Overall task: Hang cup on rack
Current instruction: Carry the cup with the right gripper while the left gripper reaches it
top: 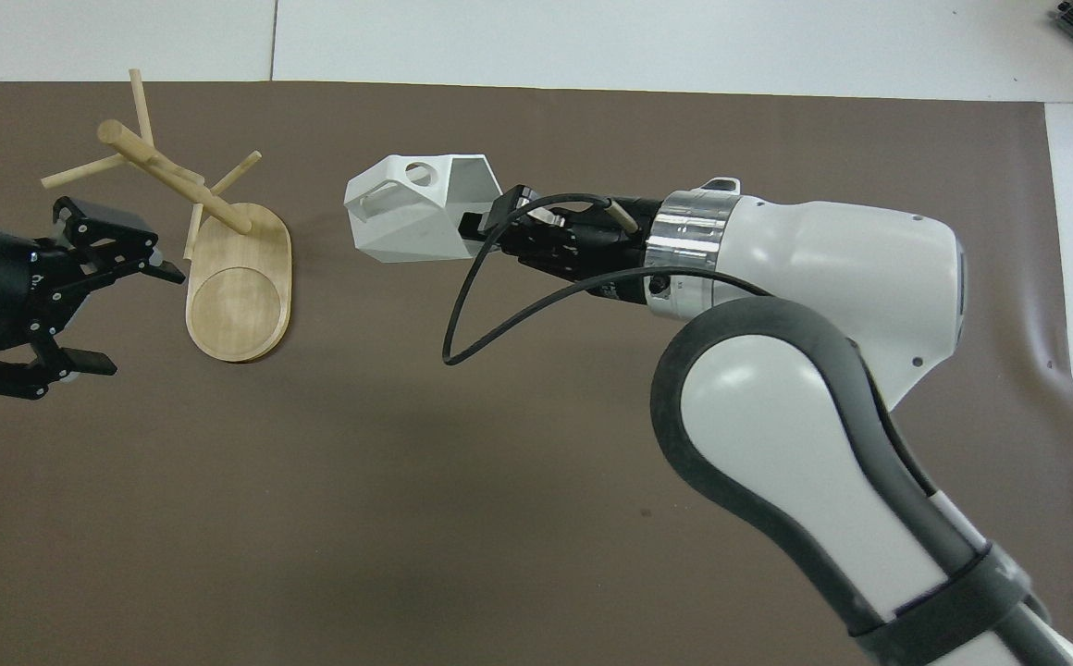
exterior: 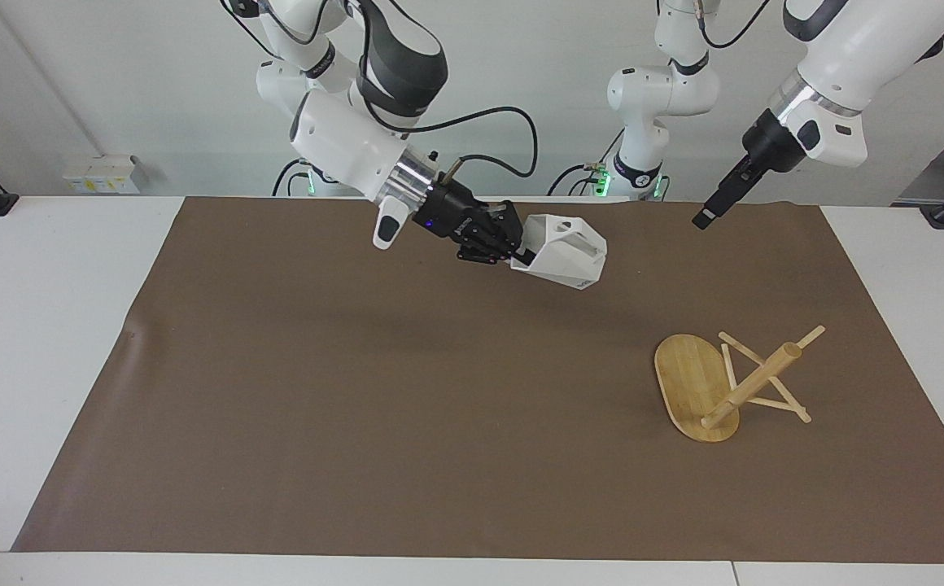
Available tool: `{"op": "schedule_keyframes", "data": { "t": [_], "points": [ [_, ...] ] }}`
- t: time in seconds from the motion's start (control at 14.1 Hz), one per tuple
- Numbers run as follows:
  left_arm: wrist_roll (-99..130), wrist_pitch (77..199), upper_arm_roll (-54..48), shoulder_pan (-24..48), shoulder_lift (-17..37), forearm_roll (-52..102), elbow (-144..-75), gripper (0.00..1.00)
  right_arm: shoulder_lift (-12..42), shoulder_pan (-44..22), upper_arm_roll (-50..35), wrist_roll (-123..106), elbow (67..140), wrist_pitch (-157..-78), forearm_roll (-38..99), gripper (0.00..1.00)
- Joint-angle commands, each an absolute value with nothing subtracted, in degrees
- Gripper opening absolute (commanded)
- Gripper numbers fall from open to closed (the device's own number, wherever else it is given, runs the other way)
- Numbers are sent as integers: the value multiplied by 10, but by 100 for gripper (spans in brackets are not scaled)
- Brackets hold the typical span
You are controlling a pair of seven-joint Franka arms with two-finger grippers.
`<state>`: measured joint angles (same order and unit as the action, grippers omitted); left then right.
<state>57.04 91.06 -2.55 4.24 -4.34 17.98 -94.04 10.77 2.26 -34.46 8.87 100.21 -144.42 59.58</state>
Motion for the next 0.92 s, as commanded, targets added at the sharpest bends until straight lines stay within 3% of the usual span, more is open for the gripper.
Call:
{"op": "schedule_keyframes", "data": {
  "t": [0.0,0.35,0.57,0.85],
  "points": [
    [700,930,-25,47,-28,222,-943,100,116,28,-385,104,1006,-1496,611,0],
    [872,932,-33,44,1,283,-937,100,118,23,-409,98,1005,-1499,610,0],
    [957,931,-33,41,68,308,-880,100,118,23,-410,98,1007,-1499,610,0],
    [1023,942,-34,35,72,345,-875,100,118,22,-410,97,1007,-1498,609,0]
  ]
}}
